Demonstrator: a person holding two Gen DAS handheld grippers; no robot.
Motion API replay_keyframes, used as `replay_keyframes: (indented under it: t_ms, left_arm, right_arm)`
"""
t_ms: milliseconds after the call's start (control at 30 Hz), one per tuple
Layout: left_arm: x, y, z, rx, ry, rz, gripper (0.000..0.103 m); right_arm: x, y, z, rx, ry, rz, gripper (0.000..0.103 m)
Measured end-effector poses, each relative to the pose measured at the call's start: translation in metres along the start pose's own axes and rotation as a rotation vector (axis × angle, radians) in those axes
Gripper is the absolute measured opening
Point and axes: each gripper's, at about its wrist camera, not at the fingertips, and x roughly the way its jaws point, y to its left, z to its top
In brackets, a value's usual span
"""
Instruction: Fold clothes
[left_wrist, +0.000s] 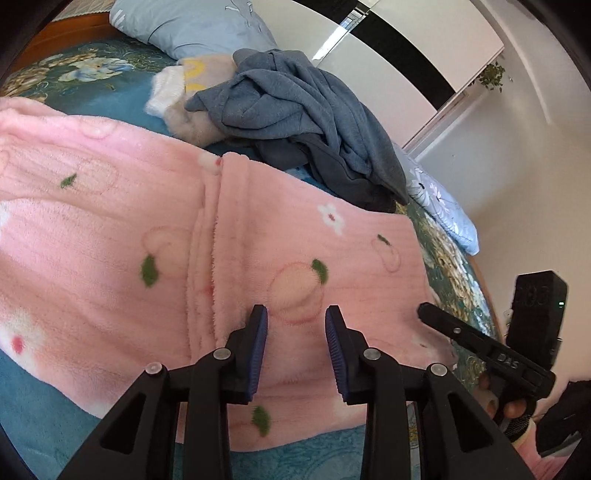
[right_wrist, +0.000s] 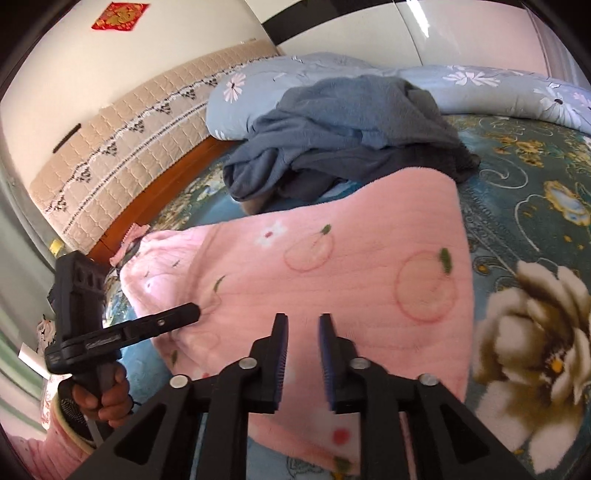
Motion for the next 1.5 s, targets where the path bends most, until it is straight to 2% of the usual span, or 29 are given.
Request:
replay_keyframes:
  t_ms: [167,233,300,400,600,767,967,1067,1133,1200,1233,1300,1367,1400,1433,1467,1500]
  left_arm:
    - [-0.003,0.008,-0.001,-0.028,-0.008,-0.031,0.033]
    - [-0.002,0.007,0.000,-0.029,-0.009,-0.033,0.033]
    - [-0.001,0.007,0.000,-0.031,-0.009,-0.035,0.033]
    - [0.000,0.008,0.000,-0.036,-0.011,-0.040,0.033]
    - [-0.003,0.012,-0.001,-0.050,-0.015,-0.048,0.033]
    - [-0.003,0.012,-0.002,-0.054,-0.017,-0.046,0.033]
    - [-0.006,0.012,-0.002,-0.061,-0.020,-0.047,0.033]
    - [-0.020,0.016,0.000,-0.071,-0.043,-0.053,0.033]
    - [-0.040,0.027,0.006,-0.086,-0.094,-0.014,0.034]
    - [-0.063,0.046,0.012,-0.120,-0.148,0.047,0.040]
    - [-0.076,0.060,0.014,-0.156,-0.177,0.080,0.045]
    - [-0.102,0.090,0.018,-0.228,-0.234,0.150,0.045]
    - [-0.134,0.121,0.021,-0.297,-0.303,0.242,0.046]
    - [-0.152,0.139,0.023,-0.338,-0.351,0.291,0.048]
    - [-0.168,0.156,0.024,-0.378,-0.394,0.334,0.054]
    - [-0.179,0.172,0.026,-0.419,-0.423,0.364,0.059]
    - [-0.188,0.188,0.027,-0.463,-0.447,0.392,0.060]
  right_arm:
    - [0.021,-0.006,0.004,0.031,0.055,-0.003,0.022]
    - [0.022,-0.007,0.004,0.032,0.056,-0.006,0.015]
    - [0.022,-0.010,0.005,0.040,0.056,-0.001,0.001]
    - [0.022,-0.015,0.005,0.070,0.057,0.019,0.001]
    - [0.003,-0.028,0.008,0.157,-0.010,0.085,0.001]
    - [-0.008,-0.033,0.010,0.184,-0.040,0.089,0.001]
    - [-0.031,-0.052,0.015,0.229,-0.114,0.029,0.000]
    - [-0.041,-0.061,0.016,0.241,-0.145,-0.091,0.001]
    - [-0.047,-0.068,0.016,0.248,-0.167,-0.243,0.002]
    - [-0.049,-0.073,0.016,0.234,-0.162,-0.407,0.005]
    - [-0.049,-0.075,0.016,0.231,-0.158,-0.442,0.005]
    - [-0.047,-0.077,0.015,0.238,-0.146,-0.408,0.009]
    - [-0.046,-0.074,0.016,0.232,-0.145,-0.357,0.024]
    - [-0.047,-0.066,0.017,0.193,-0.162,-0.332,0.036]
    - [-0.047,-0.058,0.017,0.157,-0.174,-0.316,0.046]
    - [-0.047,-0.051,0.017,0.122,-0.184,-0.301,0.049]
    - [-0.044,-0.045,0.016,0.098,-0.178,-0.288,0.050]
